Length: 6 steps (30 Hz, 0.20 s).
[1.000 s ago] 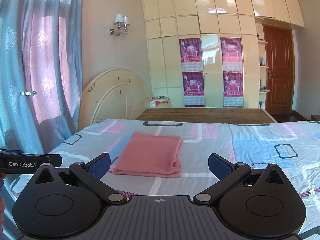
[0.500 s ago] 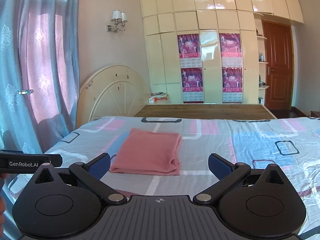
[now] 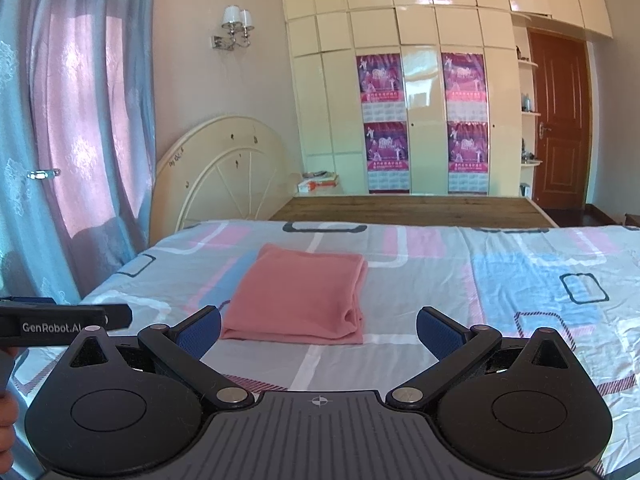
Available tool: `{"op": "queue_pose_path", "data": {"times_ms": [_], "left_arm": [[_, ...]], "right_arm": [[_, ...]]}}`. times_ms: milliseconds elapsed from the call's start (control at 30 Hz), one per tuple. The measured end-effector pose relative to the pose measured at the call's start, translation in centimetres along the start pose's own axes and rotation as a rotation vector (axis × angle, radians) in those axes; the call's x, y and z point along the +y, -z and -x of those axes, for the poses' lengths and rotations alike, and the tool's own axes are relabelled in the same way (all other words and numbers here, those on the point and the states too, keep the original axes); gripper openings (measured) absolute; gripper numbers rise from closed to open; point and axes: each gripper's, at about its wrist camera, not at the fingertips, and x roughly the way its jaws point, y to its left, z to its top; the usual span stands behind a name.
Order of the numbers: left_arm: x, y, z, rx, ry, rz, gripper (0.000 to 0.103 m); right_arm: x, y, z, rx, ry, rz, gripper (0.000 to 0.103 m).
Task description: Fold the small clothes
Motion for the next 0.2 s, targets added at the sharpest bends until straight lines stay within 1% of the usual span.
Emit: {"op": "queue_pose_path", "data": {"times_ms": [100,167,200], "left_arm": [[0.5,-0.2,-3.0,0.036,-0.011,0.014,0.102],[1.6,-0.3,-5.6,0.045,0.012,0.06,0.102],[2.2,-0.3,-7.1,0.055,0.011,0.089,0.103]], "right_arm": [[-0.5,0.3,-1.6,0.032,0.014,-0.007,0.103],[-1.1,0.5,-2.7,0.052,0.031,-0.015,0.103],[-1.4,0.6,-3.4,0.063,0.04,-0.02,0.103]]}}
